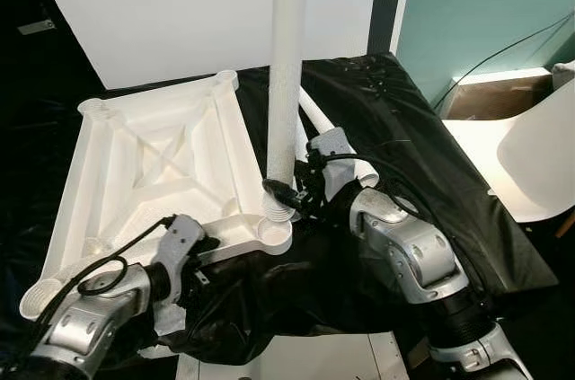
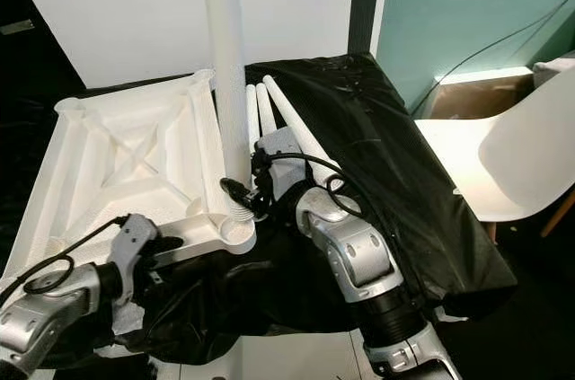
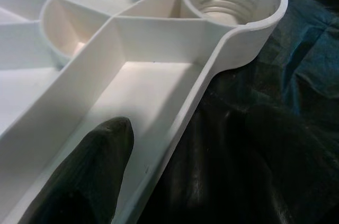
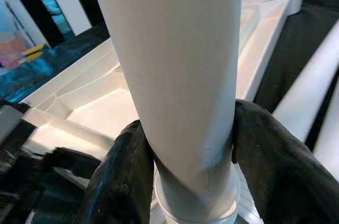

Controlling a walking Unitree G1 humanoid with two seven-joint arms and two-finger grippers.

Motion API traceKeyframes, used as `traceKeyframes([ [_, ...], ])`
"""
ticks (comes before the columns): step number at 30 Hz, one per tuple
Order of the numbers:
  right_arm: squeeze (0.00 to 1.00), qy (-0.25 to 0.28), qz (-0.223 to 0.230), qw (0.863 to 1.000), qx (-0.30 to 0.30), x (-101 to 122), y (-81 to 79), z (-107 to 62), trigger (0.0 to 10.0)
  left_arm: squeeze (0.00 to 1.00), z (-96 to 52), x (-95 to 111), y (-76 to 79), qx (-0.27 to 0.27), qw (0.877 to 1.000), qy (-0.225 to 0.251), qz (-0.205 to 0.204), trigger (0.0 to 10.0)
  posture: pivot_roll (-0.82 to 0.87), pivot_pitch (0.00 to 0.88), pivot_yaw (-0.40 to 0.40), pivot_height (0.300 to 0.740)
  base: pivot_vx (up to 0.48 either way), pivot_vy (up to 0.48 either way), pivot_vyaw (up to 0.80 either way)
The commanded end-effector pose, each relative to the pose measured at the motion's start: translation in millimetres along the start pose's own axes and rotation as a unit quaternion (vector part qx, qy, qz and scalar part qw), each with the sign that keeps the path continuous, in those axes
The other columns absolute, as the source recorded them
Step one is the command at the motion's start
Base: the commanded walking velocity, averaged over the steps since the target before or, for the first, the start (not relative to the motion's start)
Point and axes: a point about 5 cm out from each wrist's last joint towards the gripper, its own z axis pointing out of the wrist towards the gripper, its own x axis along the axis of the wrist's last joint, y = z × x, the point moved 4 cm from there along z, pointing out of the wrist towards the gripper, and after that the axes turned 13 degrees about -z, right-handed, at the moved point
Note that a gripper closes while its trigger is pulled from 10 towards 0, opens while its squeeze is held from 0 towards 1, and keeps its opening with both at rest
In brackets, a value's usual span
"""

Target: Building children table

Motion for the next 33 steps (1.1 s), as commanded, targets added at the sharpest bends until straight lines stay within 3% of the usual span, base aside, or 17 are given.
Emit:
traceKeyframes([
  [1, 0.00, 0.014, -0.002, 1.000, 0.007, 6, -1.1, 3.0, 10.0, 0.00, 2.4, -13, 25.1, -0.129, 0.991, -0.044, 0.002, 10.0, -0.07, 0.000, 0.054, 0.740, 0.000, 0.000, 0.00],
  [8, 0.00, 0.009, 0.003, 1.000, 0.007, 3, -1.2, 2.3, 10.0, 0.00, 18.8, -5, 27.6, -0.128, 0.991, -0.034, 0.012, 10.0, -0.08, 0.000, 0.060, 0.740, 0.000, 0.000, 0.00],
  [33, 0.00, -0.006, 0.010, 1.000, -0.009, -6, 7.6, -13.5, 10.0, 0.00, 40.5, 6, 30.6, -0.136, 0.990, -0.023, 0.031, 10.0, -0.10, 0.000, 0.072, 0.740, 0.000, 0.000, 0.00],
])
